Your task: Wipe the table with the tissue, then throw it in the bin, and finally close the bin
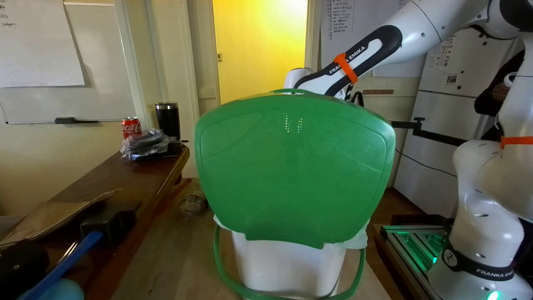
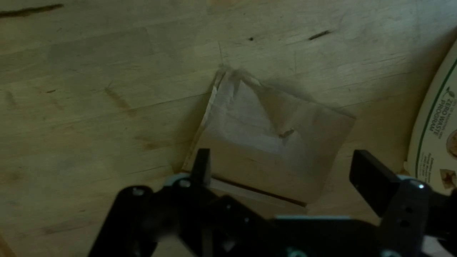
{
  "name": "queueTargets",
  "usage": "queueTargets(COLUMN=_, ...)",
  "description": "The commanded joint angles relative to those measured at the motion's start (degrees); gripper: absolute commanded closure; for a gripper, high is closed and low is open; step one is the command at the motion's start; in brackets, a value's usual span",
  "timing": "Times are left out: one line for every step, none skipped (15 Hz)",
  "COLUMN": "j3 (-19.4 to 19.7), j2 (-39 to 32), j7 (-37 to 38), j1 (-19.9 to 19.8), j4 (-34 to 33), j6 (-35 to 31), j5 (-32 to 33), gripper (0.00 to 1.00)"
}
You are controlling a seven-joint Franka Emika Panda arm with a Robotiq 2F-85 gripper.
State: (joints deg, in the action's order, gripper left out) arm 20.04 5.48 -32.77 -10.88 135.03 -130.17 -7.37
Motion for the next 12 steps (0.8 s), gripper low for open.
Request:
queueTargets(j3=-1.1, j2=0.0, j7=0.0, j1=-1.1, j4=0.0, j6=0.1, j5=-0.1, gripper=0.0)
queueTargets(j3=-1.1, j2=0.0, j7=0.0, j1=-1.1, j4=-0.1, j6=0.1, j5=-0.1, gripper=0.0)
queueTargets(j3=-1.4, j2=-0.3, j7=1.5, j1=-1.1, j4=0.5, j6=-2.3, j5=0.0, gripper=0.0)
queueTargets(j3=-1.8, j2=-1.0, j7=3.2, j1=-1.1, j4=0.8, j6=-3.9, j5=1.0, gripper=0.0)
queueTargets(j3=-2.1, j2=-1.4, j7=4.2, j1=-1.1, j4=1.2, j6=-5.6, j5=0.9, gripper=0.0)
queueTargets(j3=-2.4, j2=-1.8, j7=4.7, j1=-0.9, j4=1.4, j6=-6.8, j5=0.4, gripper=0.0)
queueTargets(j3=-2.8, j2=-2.4, j7=5.7, j1=-0.9, j4=1.7, j6=-8.0, j5=0.7, gripper=0.0)
queueTargets(j3=-3.1, j2=-3.0, j7=6.8, j1=-0.8, j4=1.5, j6=-7.9, j5=-0.5, gripper=0.0)
queueTargets(j3=-3.5, j2=-3.7, j7=7.8, j1=-0.8, j4=1.6, j6=-8.9, j5=-0.5, gripper=0.0)
queueTargets(j3=-3.8, j2=-4.5, j7=8.9, j1=-0.9, j4=1.6, j6=-9.6, j5=-0.6, gripper=0.0)
queueTargets(j3=-4.1, j2=-5.3, j7=10.4, j1=-1.0, j4=1.6, j6=-10.4, j5=-0.7, gripper=0.0)
queueTargets(j3=-4.3, j2=-5.9, j7=11.1, j1=-1.0, j4=1.6, j6=-10.9, j5=-1.0, gripper=0.0)
